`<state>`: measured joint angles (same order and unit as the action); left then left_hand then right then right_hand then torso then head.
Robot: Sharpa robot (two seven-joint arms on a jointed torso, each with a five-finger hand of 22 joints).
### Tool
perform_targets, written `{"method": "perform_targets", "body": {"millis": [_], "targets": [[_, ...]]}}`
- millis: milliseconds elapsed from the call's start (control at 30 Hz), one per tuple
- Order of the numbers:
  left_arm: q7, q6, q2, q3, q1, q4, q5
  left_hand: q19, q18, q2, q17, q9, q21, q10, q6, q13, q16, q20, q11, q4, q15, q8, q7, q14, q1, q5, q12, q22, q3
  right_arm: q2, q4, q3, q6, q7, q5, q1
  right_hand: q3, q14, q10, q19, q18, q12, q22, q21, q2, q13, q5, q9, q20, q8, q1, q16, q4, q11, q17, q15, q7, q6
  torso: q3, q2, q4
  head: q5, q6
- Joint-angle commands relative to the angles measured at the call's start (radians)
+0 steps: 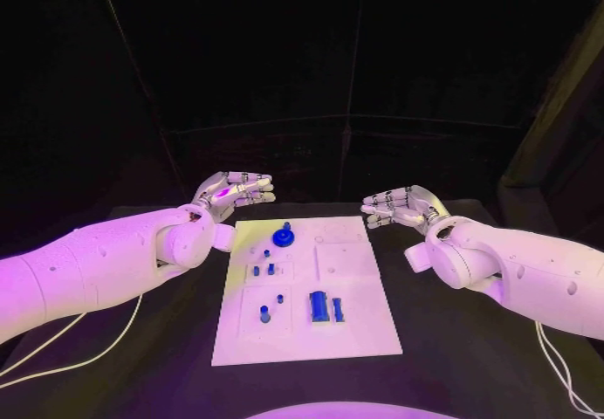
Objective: Assemble the parts on the task board
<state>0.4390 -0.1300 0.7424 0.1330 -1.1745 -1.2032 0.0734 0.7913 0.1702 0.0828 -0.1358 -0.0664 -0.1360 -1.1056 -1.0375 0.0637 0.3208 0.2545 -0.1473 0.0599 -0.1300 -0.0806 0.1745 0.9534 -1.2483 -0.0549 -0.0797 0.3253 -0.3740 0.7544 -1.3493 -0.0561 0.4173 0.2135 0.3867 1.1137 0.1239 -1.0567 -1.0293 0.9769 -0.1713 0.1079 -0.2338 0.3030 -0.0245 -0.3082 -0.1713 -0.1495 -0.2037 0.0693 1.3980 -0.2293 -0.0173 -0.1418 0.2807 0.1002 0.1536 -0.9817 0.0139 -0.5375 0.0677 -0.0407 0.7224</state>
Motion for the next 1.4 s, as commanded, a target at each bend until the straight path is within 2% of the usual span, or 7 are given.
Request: {"method": "perform_targets", "body": {"millis": [33,267,300,400,733,767,1400], "targets": [[0.077,-0.048,-0.03,-0.001,0.01,0.04,0.078,-0.023,0.013,-0.002,0.021,0.002,0.024,0.021,0.017,-0.002,-0.049,0.01,-0.015,-0.009,-0.016,0.014,-0.004,-0.014,0.013,0.004,0.017,-0.025,0.024,-0.047,0.095,0.004,-0.094,0.172,-0.159,0.004,0.015,0.012,-0.007,0.0,-0.014,-0.04,0.069,-0.096,-0.019,0.09,0.004,0.032,-0.023,-0.006,-0.001,0.098,0.021,-0.015,-0.088,0.021,-0.005,0.014,-0.0001,0.029,0.0004,0.002,-0.039],[0.102,-0.087,-0.088,-0.002,0.028,0.106,0.105,-0.06,0.015,-0.011,0.055,0.003,0.063,0.105,0.055,-0.002,-0.134,0.028,-0.028,-0.02,-0.028,0.019,-0.021,-0.035,0.005,0.004,0.02,-0.071,0.08,-0.12,0.224,0.008,-0.13,0.206,-0.178,0.007,0.038,-0.027,-0.017,0.034,-0.014,-0.045,0.147,-0.197,-0.04,0.205,0.004,0.079,-0.034,-0.007,-0.017,0.167,0.058,-0.021,-0.185,0.027,-0.008,0.013,-0.0059,0.037,-0.0086,0.001,-0.081],[0.049,-0.044,-0.082,-0.001,0.028,0.096,0.059,-0.275,-0.051,-0.083,0.136,0.066,0.136,0.402,0.345,-0.064,-0.187,-0.057,0.025,-0.06,0.018,0.081,-0.066,-0.307,0.377,0.055,0.08,-0.146,0.165,-0.112,0.211,0.007,-0.07,0.133,-0.122,0.005,-0.009,0.303,0.299,-0.274,0.051,-0.108,0.234,-0.226,0.025,0.232,0.051,0.15,0.037,-0.069,-0.432,0.229,0.017,0.033,-0.281,-0.012,-0.051,0.3,-0.0031,0.031,-0.0041,0.002,-0.069],[0.049,-0.056,-0.079,-0.003,0.03,0.087,0.056,-0.321,-0.051,-0.083,0.136,0.066,0.136,0.464,0.406,-0.064,-0.201,-0.072,0.035,-0.06,0.028,0.081,-0.075,-0.362,0.448,0.055,0.08,-0.162,0.186,-0.108,0.198,0.009,-0.058,0.138,-0.129,0.003,-0.016,0.353,0.35,-0.321,0.051,-0.108,0.234,-0.303,0.025,0.308,0.062,0.15,0.049,-0.069,-0.501,0.229,0.017,0.037,-0.281,-0.018,-0.059,0.353,-0.0041,0.027,-0.0101,0.006,-0.074],[0.059,-0.241,-0.042,-0.044,0.06,-0.057,0.015,-0.479,-0.079,-0.083,0.136,0.066,0.136,0.68,0.619,-0.064,-0.241,-0.133,0.072,-0.06,0.13,0.081,-0.175,-0.561,0.717,0.055,0.08,-0.217,0.249,-0.049,0.013,0.03,0.124,0.213,-0.243,-0.027,-0.051,0.587,0.576,-0.539,0.079,-0.108,0.234,-0.303,0.025,0.308,0.098,0.15,0.101,-0.069,-0.799,0.229,0.017,0.072,-0.281,-0.1,-0.154,0.561,-0.0136,-0.006,-0.0659,0.04,-0.121],[0.061,-0.27,-0.037,-0.051,0.064,-0.079,0.009,-0.491,-0.079,-0.083,0.136,0.066,0.136,0.696,0.635,-0.064,-0.245,-0.138,0.076,-0.06,0.13,0.081,-0.175,-0.577,0.738,0.055,0.08,-0.221,0.254,-0.04,-0.015,0.033,0.151,0.224,-0.261,-0.031,-0.053,0.605,0.593,-0.556,0.079,-0.108,0.234,-0.303,0.025,0.308,0.101,0.15,0.104,-0.069,-0.822,0.229,0.017,0.142,-0.281,-0.1,-0.154,0.578,-0.0138,-0.006,-0.0673,0.04,-0.122],[0.081,-0.64,0.038,-0.133,0.125,-0.367,-0.073,-0.654,-0.17,-0.083,0.136,0.066,0.136,0.916,0.852,-0.064,-0.321,-0.255,0.147,-0.06,0.13,0.081,-0.175,-0.779,1.013,0.055,0.08,-0.325,0.374,0.026,-0.221,0.056,0.353,0.307,-0.387,-0.064,-0.124,0.847,0.827,-0.781,0.171,-0.108,0.234,-0.303,0.025,0.308,0.171,0.15,0.204,-0.069,-1.131,0.229,0.017,0.142,-0.281,-0.1,-0.154,0.795,-0.0139,-0.007,-0.0677,0.041,-0.122]]}}
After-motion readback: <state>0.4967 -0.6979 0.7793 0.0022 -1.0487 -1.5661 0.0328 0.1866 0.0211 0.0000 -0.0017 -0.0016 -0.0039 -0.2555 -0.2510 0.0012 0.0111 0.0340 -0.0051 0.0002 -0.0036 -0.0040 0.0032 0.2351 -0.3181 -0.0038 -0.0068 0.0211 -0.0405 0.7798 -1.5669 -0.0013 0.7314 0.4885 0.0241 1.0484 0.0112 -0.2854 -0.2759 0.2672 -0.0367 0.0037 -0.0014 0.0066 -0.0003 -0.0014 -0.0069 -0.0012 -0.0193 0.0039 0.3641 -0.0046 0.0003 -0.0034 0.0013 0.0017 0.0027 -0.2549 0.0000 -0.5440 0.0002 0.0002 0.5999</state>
